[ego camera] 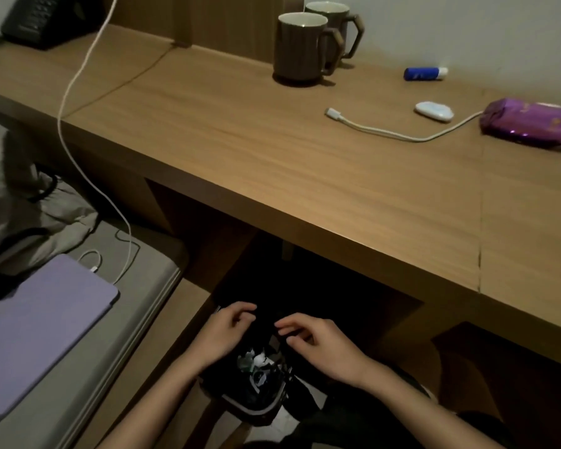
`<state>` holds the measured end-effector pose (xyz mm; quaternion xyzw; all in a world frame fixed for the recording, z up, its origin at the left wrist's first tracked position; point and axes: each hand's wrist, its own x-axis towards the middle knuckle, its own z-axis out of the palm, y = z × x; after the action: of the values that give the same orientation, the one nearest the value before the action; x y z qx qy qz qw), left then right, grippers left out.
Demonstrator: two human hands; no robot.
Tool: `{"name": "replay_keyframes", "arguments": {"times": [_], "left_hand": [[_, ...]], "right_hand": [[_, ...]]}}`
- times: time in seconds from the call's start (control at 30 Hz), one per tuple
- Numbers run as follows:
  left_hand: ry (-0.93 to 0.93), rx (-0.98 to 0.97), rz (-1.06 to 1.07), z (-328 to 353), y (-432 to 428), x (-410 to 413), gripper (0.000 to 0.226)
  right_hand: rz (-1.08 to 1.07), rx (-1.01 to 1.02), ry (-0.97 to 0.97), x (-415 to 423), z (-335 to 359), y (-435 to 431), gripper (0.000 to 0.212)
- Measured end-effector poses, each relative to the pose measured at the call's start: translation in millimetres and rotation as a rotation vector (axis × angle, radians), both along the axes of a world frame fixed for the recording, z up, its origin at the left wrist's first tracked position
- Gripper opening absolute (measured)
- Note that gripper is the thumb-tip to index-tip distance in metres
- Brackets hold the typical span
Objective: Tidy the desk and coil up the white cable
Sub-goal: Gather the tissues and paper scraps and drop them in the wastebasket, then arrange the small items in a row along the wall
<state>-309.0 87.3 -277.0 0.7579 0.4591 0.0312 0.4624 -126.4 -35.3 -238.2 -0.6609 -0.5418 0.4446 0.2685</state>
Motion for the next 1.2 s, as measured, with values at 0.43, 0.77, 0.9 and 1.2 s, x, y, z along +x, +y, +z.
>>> {"name": "replay_keyframes", "arguments": {"times": [0.43,0.77,0.9,1.2], "left_hand": [[-0.598,0.275,-0.198,229,-91,66,0.026],[-0.711,0.468,-0.331,290,-90,186,0.034],[-0.704,0.523,-0.380,294,-84,242,0.041],[-0.540,0.693,-0.357,259,-51,361,0.040]], "right_hand": [[-0.197,0.651,-0.127,51,215,-114,0.030],[-0.497,0.747,-0.496,162,243,-148,0.028],[-0.683,0.658,-0.669,223,238,-159,0.027],[-1.138,0.526,-0.793,336,232,-178,0.026]]}}
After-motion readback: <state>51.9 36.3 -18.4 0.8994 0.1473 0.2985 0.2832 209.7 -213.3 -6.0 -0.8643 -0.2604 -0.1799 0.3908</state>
